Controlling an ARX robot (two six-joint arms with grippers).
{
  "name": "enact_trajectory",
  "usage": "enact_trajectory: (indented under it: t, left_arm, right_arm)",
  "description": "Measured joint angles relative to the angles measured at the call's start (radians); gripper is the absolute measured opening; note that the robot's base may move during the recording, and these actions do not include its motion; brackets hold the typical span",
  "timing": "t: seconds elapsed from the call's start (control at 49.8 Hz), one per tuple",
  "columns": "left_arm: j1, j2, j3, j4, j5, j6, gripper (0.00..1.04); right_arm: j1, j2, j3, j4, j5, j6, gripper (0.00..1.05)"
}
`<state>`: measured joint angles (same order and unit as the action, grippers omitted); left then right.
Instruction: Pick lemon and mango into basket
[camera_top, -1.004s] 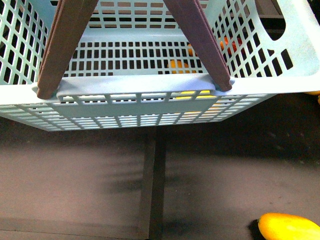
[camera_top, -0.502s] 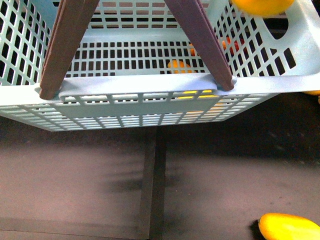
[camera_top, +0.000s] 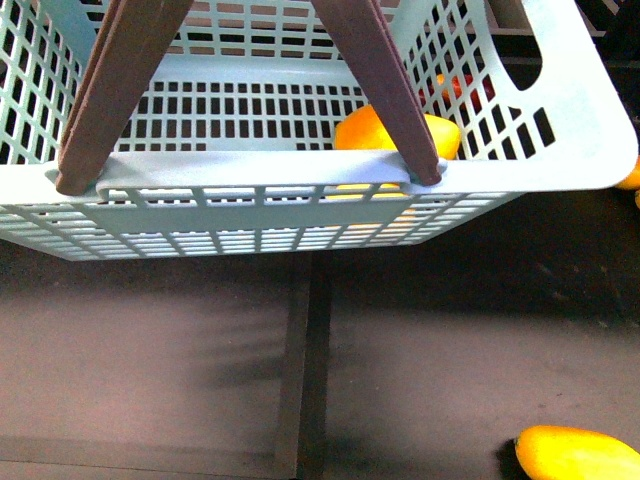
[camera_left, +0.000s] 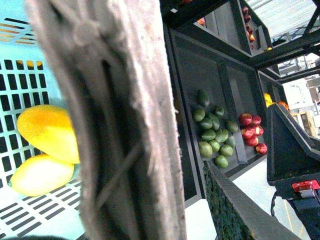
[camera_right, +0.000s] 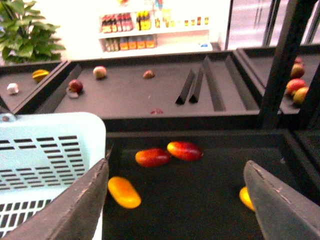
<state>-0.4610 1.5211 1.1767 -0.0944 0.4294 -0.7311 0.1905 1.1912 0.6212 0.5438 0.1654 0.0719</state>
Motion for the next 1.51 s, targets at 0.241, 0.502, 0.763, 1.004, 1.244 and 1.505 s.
enact_trajectory:
  t: [0.241,0.502,0.763,1.004,1.244,1.505]
  left_arm:
    - [-0.002,0.000,0.000,0.000,0.013,-0.005,0.28]
    - [-0.001,0.000,0.000,0.000,0.006,-0.005,0.28]
    - [-0.002,0.000,0.000,0.000,0.010,-0.006,0.28]
    - [-0.002,0.000,0.000,0.000,0.011,-0.006,0.28]
    - [-0.002,0.000,0.000,0.000,0.008,-0.006,0.28]
    - [-0.002,0.000,0.000,0.000,0.012,-0.005,0.28]
  right_arm:
    - [-0.068,-0.159,-0.288,0.144,-0.048,-0.061,0.27]
    - [-0.166,-0.351,-0.462,0.128,-0.159,-0.069,0.02]
    - [-0.187,-0.476,-0.529,0.066,-0.163,-0.069,0.02]
    - [-0.187,-0.580,-0.562,-0.001,-0.163,-0.069,0.02]
    - [-0.187,-0.665,-0.604,-0.028,-0.163,-0.069,0.02]
    - [-0.187,-0.783,-0.604,-0.137,-0.165,-0.069,0.02]
